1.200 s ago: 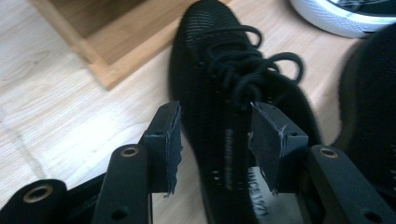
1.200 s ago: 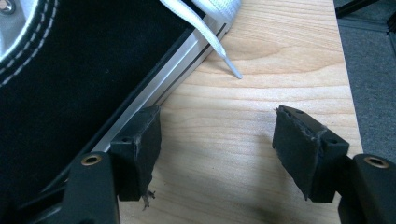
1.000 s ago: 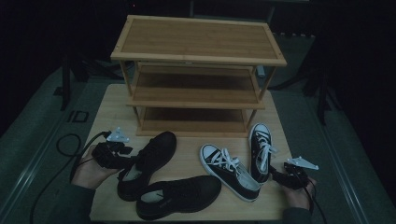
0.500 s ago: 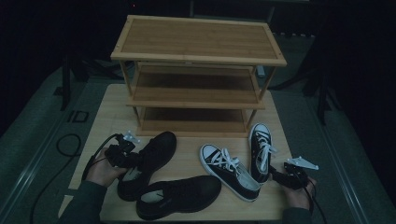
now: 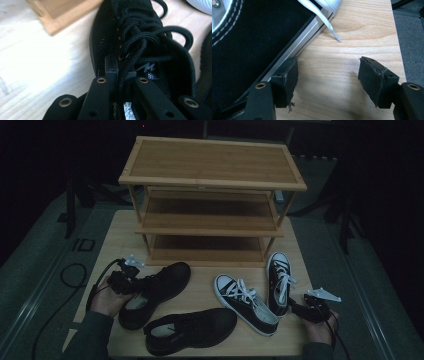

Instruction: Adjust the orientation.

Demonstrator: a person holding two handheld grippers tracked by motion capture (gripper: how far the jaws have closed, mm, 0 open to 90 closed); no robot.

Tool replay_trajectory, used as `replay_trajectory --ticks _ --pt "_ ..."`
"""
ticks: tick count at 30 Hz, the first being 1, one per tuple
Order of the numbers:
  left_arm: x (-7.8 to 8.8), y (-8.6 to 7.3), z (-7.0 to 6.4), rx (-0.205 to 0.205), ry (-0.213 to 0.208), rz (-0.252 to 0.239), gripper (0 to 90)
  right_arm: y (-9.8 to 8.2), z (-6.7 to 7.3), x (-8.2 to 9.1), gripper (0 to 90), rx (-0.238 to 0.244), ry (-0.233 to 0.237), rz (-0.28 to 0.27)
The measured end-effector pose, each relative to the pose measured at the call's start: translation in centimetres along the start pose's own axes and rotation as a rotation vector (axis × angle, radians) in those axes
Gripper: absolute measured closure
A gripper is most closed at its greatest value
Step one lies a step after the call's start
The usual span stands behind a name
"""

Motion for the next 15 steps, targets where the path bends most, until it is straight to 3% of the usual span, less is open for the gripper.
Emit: replay_trajectory --ticks 7,15 --pt "0.4 1.2 1.6 0.041 0.016 -0.058 88.0 0.0 0.0 0.0 32.0 0.0 0.0 0.0" --pt "-0.6 2.3 4.1 0.055 0.053 -0.04 88.0 0.0 0.0 0.0 32.0 0.0 0.0 0.0"
Point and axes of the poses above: each handheld gripper's, and its own axes: x roughly backward along the jaws, y roughly out of its top, z roughly to its left, the point moved 4 cm from there along -x, roughly forward along the jaws, and after that the axes turned 10 degrees about -y, right-handed, at the moved point
